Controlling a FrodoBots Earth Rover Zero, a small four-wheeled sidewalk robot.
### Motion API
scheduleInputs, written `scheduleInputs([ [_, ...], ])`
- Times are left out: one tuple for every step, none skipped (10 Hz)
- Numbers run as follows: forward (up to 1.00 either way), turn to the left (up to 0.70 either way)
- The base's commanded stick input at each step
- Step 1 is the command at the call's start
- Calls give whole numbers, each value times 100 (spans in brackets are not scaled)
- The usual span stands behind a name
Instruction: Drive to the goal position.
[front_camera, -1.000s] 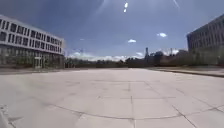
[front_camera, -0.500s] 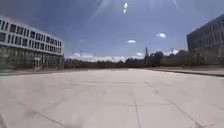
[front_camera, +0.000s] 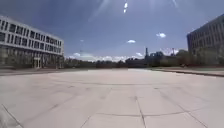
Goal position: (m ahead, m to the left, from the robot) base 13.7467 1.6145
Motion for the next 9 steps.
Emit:
scheduleInputs([
  [65, 0],
  [63, 0],
  [58, 0],
  [58, 0],
  [59, 0],
  [59, 0],
  [58, 0],
  [59, 0],
  [59, 0],
])
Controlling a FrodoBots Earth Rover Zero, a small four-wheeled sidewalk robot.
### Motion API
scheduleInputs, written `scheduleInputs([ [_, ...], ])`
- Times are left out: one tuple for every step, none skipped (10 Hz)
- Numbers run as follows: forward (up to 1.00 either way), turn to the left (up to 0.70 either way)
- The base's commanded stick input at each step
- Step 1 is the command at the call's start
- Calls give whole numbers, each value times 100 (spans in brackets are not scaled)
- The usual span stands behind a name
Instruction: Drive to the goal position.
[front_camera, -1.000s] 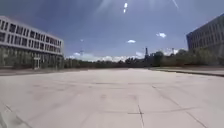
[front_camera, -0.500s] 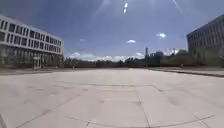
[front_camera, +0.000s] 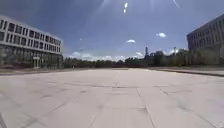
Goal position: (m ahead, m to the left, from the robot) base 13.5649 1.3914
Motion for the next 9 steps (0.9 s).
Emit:
scheduleInputs([
  [58, 0],
  [58, 0],
  [58, 0],
  [53, 0],
  [51, 0],
  [50, 0],
  [48, 0],
  [44, 0],
  [44, 0],
])
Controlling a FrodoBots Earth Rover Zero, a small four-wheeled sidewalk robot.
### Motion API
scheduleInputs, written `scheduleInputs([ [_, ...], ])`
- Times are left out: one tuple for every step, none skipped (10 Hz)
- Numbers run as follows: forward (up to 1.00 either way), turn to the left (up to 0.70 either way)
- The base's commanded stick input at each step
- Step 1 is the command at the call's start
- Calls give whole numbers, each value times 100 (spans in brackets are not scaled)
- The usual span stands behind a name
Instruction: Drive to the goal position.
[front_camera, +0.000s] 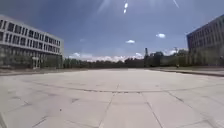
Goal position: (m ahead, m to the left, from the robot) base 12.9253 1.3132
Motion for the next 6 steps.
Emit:
scheduleInputs([
  [44, 0],
  [43, 0],
  [43, 0],
  [42, 0],
  [41, 0],
  [40, 0],
])
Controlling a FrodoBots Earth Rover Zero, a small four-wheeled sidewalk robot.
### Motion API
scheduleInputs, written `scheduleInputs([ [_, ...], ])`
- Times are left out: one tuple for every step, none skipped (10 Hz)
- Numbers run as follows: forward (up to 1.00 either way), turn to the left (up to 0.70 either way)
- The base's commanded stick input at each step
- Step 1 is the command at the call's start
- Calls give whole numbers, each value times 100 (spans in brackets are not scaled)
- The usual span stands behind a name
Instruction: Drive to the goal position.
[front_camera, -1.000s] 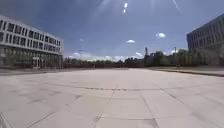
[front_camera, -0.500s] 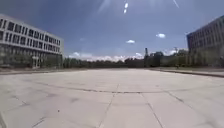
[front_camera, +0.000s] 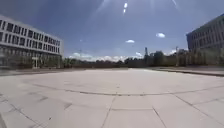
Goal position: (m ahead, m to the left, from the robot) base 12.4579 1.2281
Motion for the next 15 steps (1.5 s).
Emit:
scheduleInputs([
  [40, 0],
  [40, 0],
  [40, 0],
  [38, 0],
  [38, 0],
  [38, 0],
  [38, 0],
  [37, 0],
  [37, 0],
  [37, 0],
  [37, 0],
  [37, 0],
  [37, 0],
  [36, 0],
  [36, 0],
])
